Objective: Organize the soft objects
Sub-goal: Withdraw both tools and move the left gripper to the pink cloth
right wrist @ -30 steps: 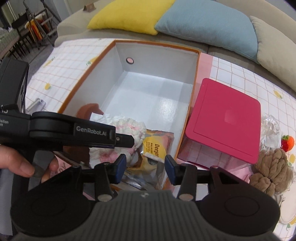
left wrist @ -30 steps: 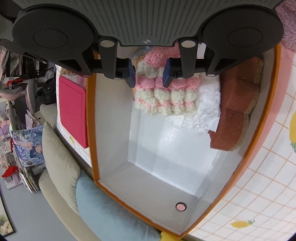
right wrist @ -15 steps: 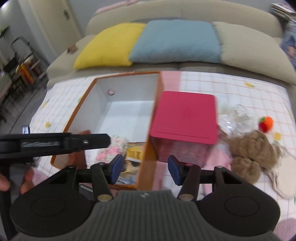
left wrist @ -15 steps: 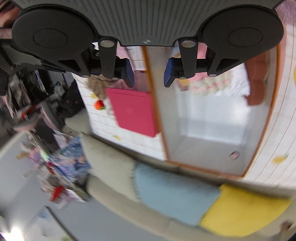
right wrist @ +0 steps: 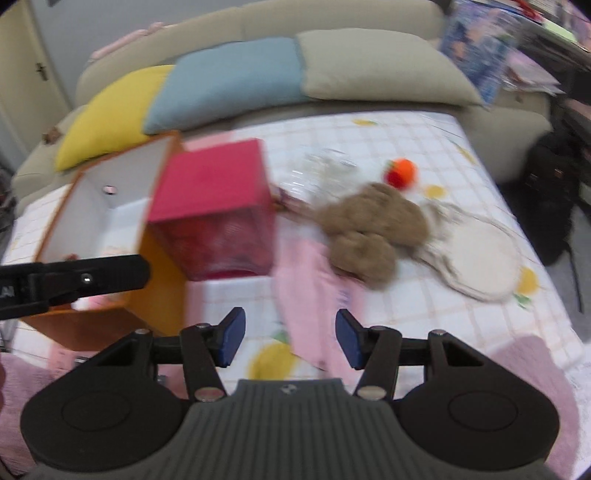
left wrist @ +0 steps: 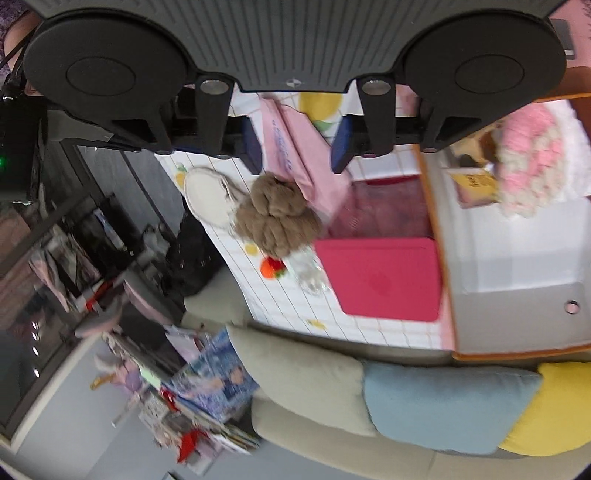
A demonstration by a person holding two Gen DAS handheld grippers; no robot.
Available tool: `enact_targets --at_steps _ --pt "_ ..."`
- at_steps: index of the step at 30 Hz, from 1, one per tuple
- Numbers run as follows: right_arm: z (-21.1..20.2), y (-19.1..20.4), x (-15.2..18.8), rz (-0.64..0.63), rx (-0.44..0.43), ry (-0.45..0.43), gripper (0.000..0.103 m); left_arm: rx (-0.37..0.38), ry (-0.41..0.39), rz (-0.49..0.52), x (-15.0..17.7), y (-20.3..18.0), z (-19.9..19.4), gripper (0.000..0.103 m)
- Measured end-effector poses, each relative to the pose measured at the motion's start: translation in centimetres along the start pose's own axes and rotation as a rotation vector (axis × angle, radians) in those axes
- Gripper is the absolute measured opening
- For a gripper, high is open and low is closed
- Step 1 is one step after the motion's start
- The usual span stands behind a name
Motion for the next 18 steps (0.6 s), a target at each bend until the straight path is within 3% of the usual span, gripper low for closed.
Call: enact_targets --at_steps 6,8,11,18 --pt "1.2 -4.8 0.5 0.028 0.119 -0.001 0.053 -0.024 0.086 0.036 0.4 -0.8 4.8 0.066" --pt "1.6 -6.4 0.2 0.061 0.138 -0.015 0.053 -0.037 0.102 0.053 0.8 -1.0 6.7 0.075" --pt "2.3 -8.5 -0.2 0.094 0.174 -0.031 0.053 -0.082 0.124 0.069 1.6 -0.7 9.5 0.078" --pt "4.2 -10.4 0.8 0.226 0.103 0.037 0.053 -0.131 0.221 -0.036 3.9 0.8 14.3 0.080"
Point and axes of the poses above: each gripper's, at about its wrist camera, not at the fingertips, and z roughly the way its jaws point, y to its left, x to its underside, the point moved 7 cm from there along z, roughly the way its jaws point
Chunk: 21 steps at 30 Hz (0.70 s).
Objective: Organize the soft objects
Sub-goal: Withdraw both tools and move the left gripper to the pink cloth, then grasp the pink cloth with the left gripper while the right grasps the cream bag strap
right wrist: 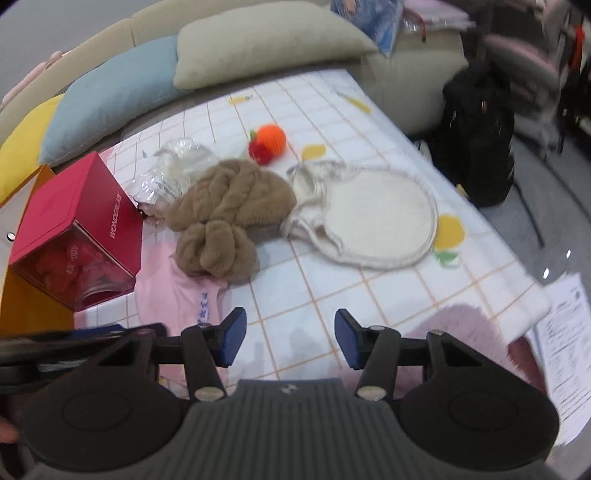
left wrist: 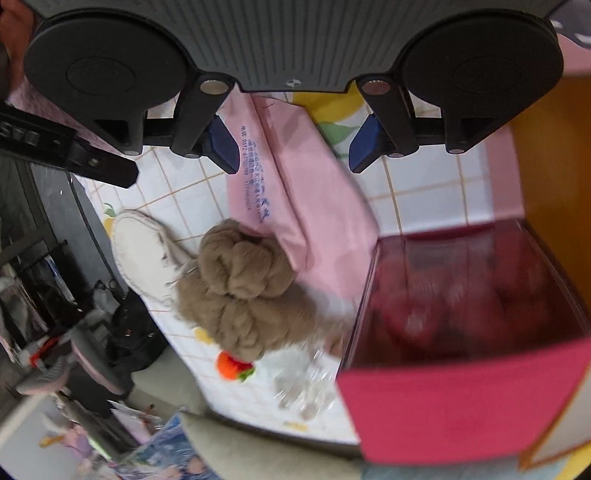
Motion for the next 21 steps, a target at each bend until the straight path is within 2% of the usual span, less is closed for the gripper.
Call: enact_targets --at_steps 2,5,10,13,15,18,20,21 --pt "0.3 0.0 0.1 0.016 -0.021 0.014 0.053 -0.010 0.013 -0.010 0.3 0.0 0.6 0.081" --pt "1.0 0.0 0.5 0.031 -0.045 0.052 0.053 -0.019 -0.003 0.017 0.3 -0.6 0.9 0.087" --pt "1.9 -0.3 0.5 0.075 -0.074 0.082 0.053 -0.030 -0.004 0.057 -0.1 -2.2 1.5 0.088" --pt "1.9 -0.7 0.5 0.100 -0.081 0.082 0.051 -0.076 -0.019 0.103 -0.3 -3.1 2.0 0.090" --pt "1.9 -1.0 0.5 0.121 -0.082 0.081 0.048 -0.113 -0.026 0.134 -0.4 -3.7 2.2 0.086" --pt "2.1 -1.2 0.4 0.139 -0.079 0.081 0.046 -0.201 -0.024 0.230 -0.3 -4.5 2.7 0.074" --pt "2.3 -1.3 0.3 0.143 -0.074 0.081 0.046 -0.257 -0.025 0.321 0.1 -5.1 2.8 0.060" --pt "2.5 -1.3 0.2 0.143 -0.069 0.082 0.046 -0.248 -0.034 0.342 0.1 -5.3 2.8 0.056"
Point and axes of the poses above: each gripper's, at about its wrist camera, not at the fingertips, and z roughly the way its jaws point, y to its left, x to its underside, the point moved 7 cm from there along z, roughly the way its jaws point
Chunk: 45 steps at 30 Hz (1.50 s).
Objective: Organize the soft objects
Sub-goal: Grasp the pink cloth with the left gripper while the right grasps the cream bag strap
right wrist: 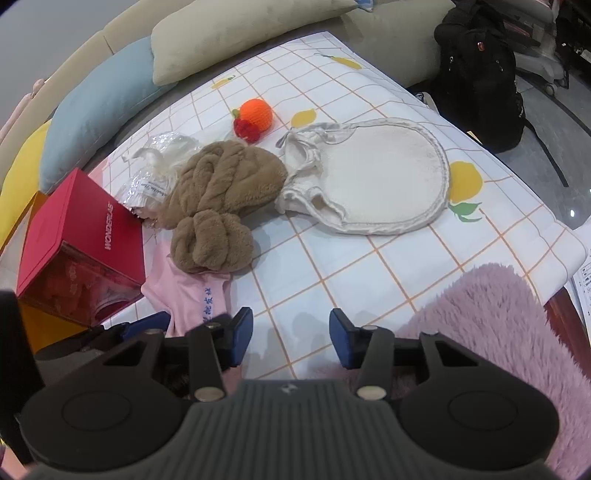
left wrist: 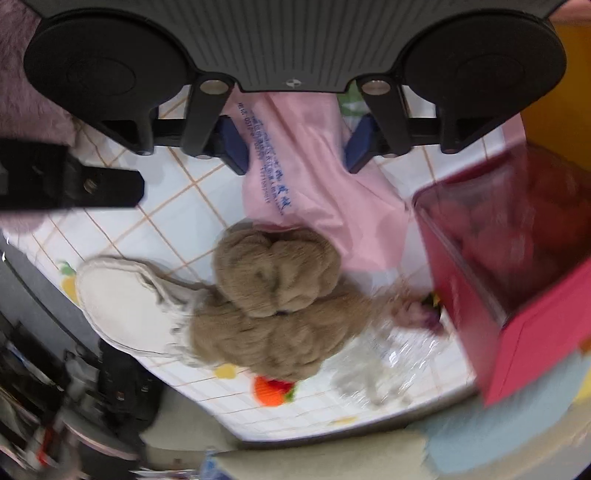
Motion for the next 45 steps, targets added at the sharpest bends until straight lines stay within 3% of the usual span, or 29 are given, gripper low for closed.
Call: enact_targets --at_steps 4,10,14,19,25,27,29,32,41,45 --pt "0.5 -0.3 -0.9 0.009 0.017 -0.021 0.046 0.002 0.001 0.025 -0.4 0.2 0.1 0.028" --pt "1.7 -1.0 -3.0 -0.006 0.080 -0.090 0.047 0.008 0.020 0.020 -0.8 1.1 -0.2 0.006" --pt "3.0 -0.8 -4.5 -0.054 0.124 -0.126 0.047 0.028 -0.007 -0.018 -0.9 1.5 -1.2 0.005" --pt "5.5 0.0 -4.9 -0.134 0.164 -0.087 0.046 0.049 -0.038 -0.068 -1.5 2.1 -3.0 0.005" --pt "6.3 0.6 -5.1 -0.210 0.223 -0.109 0.048 0.059 -0.049 -0.106 -2.1 2.8 -4.0 0.005" --pt "6.3 0.7 -4.9 -0.233 0.261 -0.113 0.039 0.061 -0.054 -0.116 -2.0 3.0 -4.2 0.005" --pt "6.0 0.4 -5.0 -0.226 0.287 -0.119 0.020 0.065 -0.057 -0.126 -1.9 3.3 -4.6 0.005" --pt "5.7 -0.4 -5.2 -0.177 0.275 -0.121 0.000 0.076 -0.077 -0.126 -1.8 3.6 -5.7 0.005" --pt "2.4 0.2 -4.5 -0.129 0.219 -0.153 0.000 0.116 -0.131 -0.158 -1.1 4.8 -8.8 0.005" --pt "-0.1 1.3 -2.6 -0.100 0.149 -0.138 0.000 0.124 -0.135 -0.178 -0.2 5.7 -9.7 0.005"
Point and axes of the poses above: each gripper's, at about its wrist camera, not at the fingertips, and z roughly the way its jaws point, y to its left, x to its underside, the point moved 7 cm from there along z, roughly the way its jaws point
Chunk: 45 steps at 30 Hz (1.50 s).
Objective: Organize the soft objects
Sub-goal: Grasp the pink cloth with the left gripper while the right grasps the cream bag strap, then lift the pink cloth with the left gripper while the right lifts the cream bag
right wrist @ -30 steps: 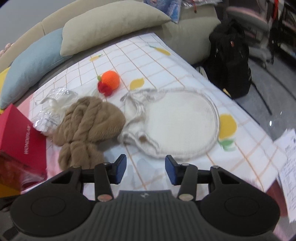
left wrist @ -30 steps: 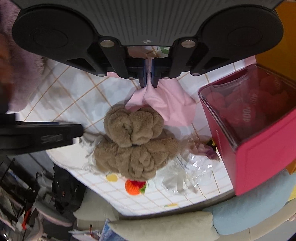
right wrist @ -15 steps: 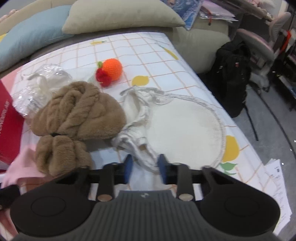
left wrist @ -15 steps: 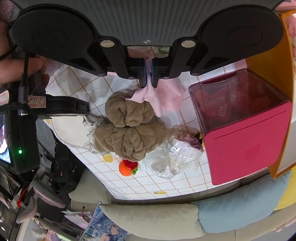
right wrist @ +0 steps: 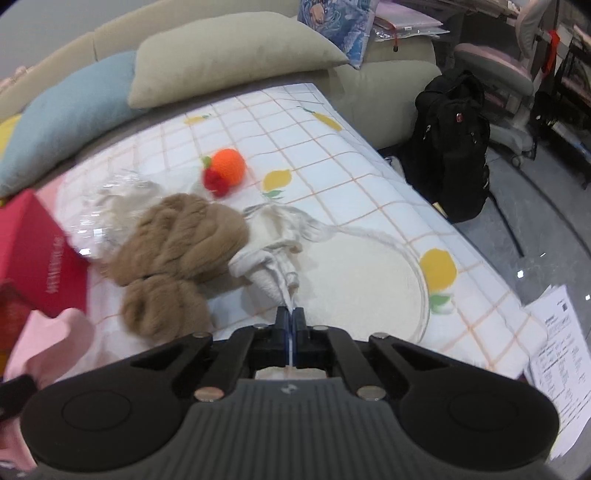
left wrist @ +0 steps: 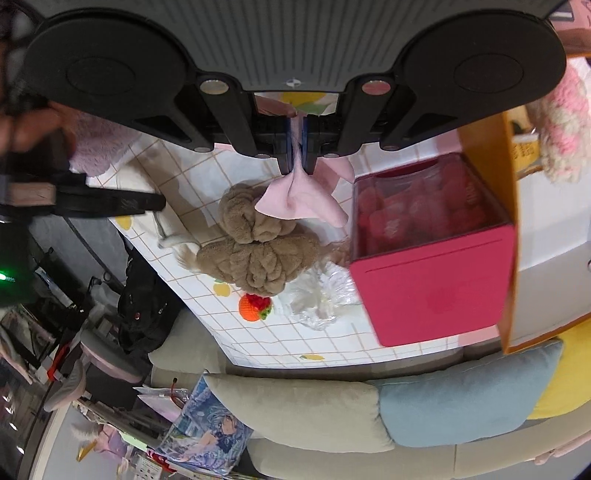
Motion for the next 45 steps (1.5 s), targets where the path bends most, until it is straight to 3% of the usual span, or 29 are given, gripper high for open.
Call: enact_targets --at_steps 8,14,17,19,20,23,24,25,28,31,34,39,45 --pt "-3.3 6.6 4.7 -0.071 -0.230 0.103 0.000 0.019 0.029 -0.044 2.1 2.1 -0.4 0.005" --pt "-1.9 8.8 5.8 -0.170 -0.242 0.143 0.000 0.003 0.062 -0.062 3.5 3.3 -0.2 0.005" --pt "-2.1 8.6 5.5 -0.172 -0.253 0.139 0.008 0.004 0.062 -0.073 3.5 3.6 -0.2 0.005" --pt "-2.8 8.3 5.0 -0.190 -0.252 0.113 0.034 0.006 0.059 -0.076 3.5 3.7 -0.2 0.005" --pt "-3.2 8.1 4.8 -0.202 -0.245 0.098 0.055 0.009 0.058 -0.076 3.4 3.7 -0.1 0.005" --pt "-3.0 7.6 4.0 -0.257 -0.220 0.085 0.071 0.014 0.058 -0.076 3.4 3.7 -0.1 0.005" --pt "-2.6 7.4 3.8 -0.278 -0.202 0.098 0.084 0.014 0.060 -0.078 3.4 3.7 0.0 0.005" --pt "-2.1 7.1 3.5 -0.303 -0.179 0.111 0.090 0.015 0.062 -0.079 3.4 3.7 0.1 0.005" --pt "-0.5 6.6 2.7 -0.382 -0.124 0.103 0.095 0.011 0.068 -0.082 3.5 3.8 0.3 0.005" --pt "1.4 6.8 2.3 -0.438 -0.152 0.136 0.098 0.005 0.080 -0.088 3.5 3.9 0.5 0.005" --pt "3.3 7.1 2.6 -0.490 -0.122 0.172 0.099 0.003 0.093 -0.088 3.5 3.9 1.0 0.006" --pt "5.6 7.0 3.8 -0.520 -0.102 0.272 0.100 0.002 0.104 -0.087 3.6 4.0 1.3 0.006" --pt "6.0 7.1 3.7 -0.527 -0.114 0.262 0.099 0.006 0.114 -0.091 3.6 4.2 1.8 0.006"
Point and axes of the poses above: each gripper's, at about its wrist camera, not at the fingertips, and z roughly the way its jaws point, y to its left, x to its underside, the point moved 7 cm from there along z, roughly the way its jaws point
